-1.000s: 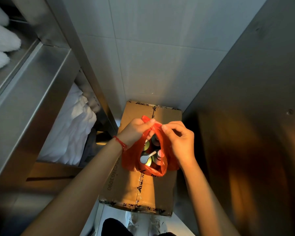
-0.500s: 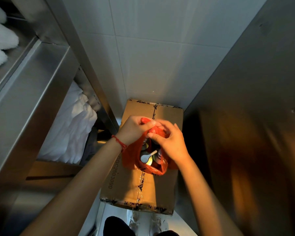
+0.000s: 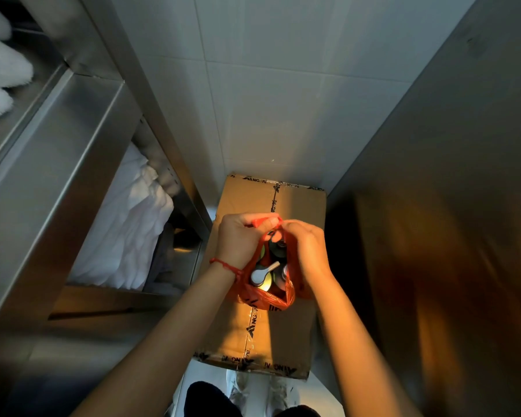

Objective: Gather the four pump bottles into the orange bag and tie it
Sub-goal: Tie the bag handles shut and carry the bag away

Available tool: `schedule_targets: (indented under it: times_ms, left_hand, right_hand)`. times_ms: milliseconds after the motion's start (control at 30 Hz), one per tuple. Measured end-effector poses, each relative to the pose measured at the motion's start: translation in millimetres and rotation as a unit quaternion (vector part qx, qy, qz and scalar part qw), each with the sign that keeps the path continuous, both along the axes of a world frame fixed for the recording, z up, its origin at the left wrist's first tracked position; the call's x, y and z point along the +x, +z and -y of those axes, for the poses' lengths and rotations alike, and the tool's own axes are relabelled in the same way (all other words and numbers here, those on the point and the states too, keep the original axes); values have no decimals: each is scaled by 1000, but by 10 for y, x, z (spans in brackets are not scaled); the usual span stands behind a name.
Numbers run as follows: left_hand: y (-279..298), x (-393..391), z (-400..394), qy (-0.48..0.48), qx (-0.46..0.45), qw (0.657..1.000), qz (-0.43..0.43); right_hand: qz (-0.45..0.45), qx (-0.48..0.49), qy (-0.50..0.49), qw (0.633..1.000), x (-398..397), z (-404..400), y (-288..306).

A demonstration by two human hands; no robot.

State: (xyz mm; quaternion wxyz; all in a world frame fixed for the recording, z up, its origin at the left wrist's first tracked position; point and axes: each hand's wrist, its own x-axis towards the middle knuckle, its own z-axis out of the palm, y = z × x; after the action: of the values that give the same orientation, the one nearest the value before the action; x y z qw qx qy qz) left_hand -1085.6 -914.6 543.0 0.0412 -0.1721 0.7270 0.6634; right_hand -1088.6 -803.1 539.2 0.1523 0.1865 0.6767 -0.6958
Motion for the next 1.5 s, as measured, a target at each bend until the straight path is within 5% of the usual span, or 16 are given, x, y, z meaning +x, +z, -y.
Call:
schedule_targets:
  times_ms: [200,333,533,700,800,933,1100,1500]
  left_hand:
    - [29,40,-52,2,10,1000,-8]
    - [-24,47,-47,36,-72,996,-35]
    - [-260,200,322,72,-159,985,6]
    - [-297,286,451,89,-159,983,23]
    - [-306,249,518,99,-122,987,27]
    - [-89,193,465,42,-111,992,-40]
    - [152,-25,105,-49,-89,990,-100]
    - [40,-238,-34,-165,8,982,-88]
  right_hand:
    - [49,-79,-75,993,-10,11,64]
    - [29,-44,-153,987,6,5,-18]
    - [51,-80,-356,930,13,-269,-275]
    - [51,-78,-399,912,42,-355,-406]
    - [-8,-15,-371,929,50,-340,-376]
    - [-164,103,-199,961,62,-351,-102]
    - [-252,109,-36,961,1,-176,144]
    - [-244,48,-33,968,-148,-213,110]
